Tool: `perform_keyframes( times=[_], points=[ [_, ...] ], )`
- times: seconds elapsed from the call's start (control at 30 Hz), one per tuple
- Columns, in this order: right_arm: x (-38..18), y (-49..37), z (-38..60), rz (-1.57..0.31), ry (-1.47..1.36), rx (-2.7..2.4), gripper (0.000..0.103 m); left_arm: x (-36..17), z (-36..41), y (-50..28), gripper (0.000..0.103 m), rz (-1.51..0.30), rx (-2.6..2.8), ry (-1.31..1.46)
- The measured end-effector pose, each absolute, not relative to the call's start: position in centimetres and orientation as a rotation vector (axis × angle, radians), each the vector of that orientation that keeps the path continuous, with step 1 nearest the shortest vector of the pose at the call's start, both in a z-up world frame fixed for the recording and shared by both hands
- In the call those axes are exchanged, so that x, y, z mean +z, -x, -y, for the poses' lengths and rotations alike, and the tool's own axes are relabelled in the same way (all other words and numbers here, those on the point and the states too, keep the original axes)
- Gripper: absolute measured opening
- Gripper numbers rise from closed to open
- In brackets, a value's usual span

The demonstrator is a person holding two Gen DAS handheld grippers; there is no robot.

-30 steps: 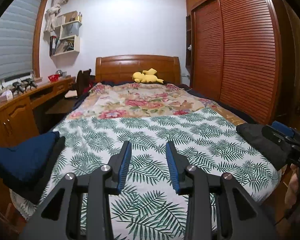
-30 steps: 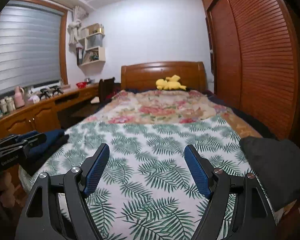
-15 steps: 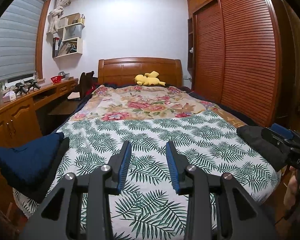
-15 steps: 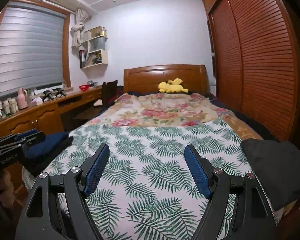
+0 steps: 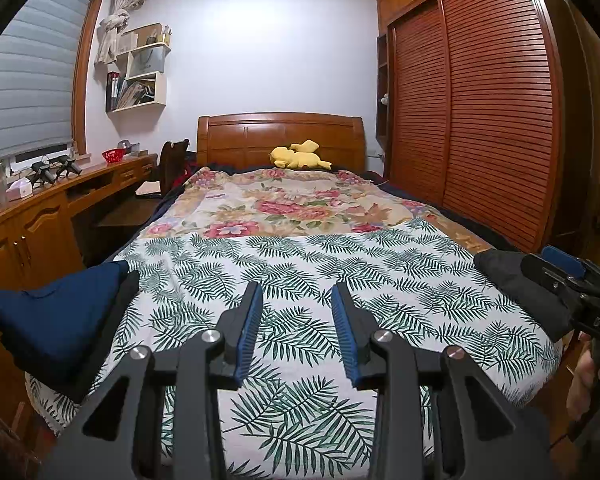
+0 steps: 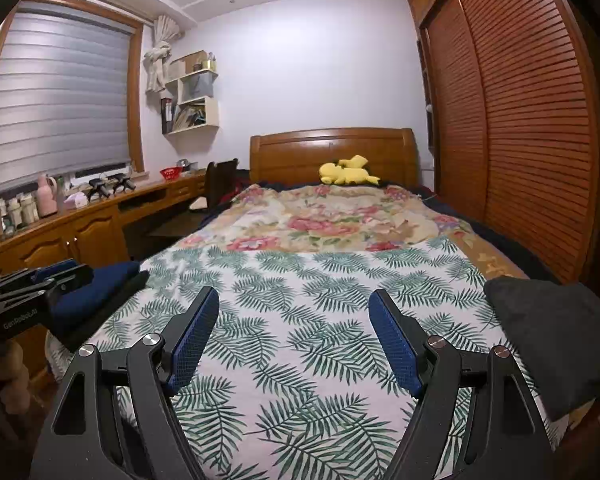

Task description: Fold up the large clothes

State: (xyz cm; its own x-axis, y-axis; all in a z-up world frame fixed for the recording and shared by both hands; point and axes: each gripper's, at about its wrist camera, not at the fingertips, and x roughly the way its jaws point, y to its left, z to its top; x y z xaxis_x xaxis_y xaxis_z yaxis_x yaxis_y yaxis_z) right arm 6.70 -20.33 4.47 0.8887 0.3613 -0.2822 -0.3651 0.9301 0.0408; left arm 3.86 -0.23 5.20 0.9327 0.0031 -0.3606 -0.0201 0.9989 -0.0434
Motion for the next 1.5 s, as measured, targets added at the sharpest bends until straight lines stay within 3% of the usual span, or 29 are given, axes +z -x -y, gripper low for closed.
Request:
perform_keyframes(
  times=[1.5],
  points=[
    [4.36, -6.66, 20.30, -0.290, 0.012, 0.381, 0.079, 5.01, 0.34, -3.39, 0.035, -0.365, 0.016, 0.035]
  ],
)
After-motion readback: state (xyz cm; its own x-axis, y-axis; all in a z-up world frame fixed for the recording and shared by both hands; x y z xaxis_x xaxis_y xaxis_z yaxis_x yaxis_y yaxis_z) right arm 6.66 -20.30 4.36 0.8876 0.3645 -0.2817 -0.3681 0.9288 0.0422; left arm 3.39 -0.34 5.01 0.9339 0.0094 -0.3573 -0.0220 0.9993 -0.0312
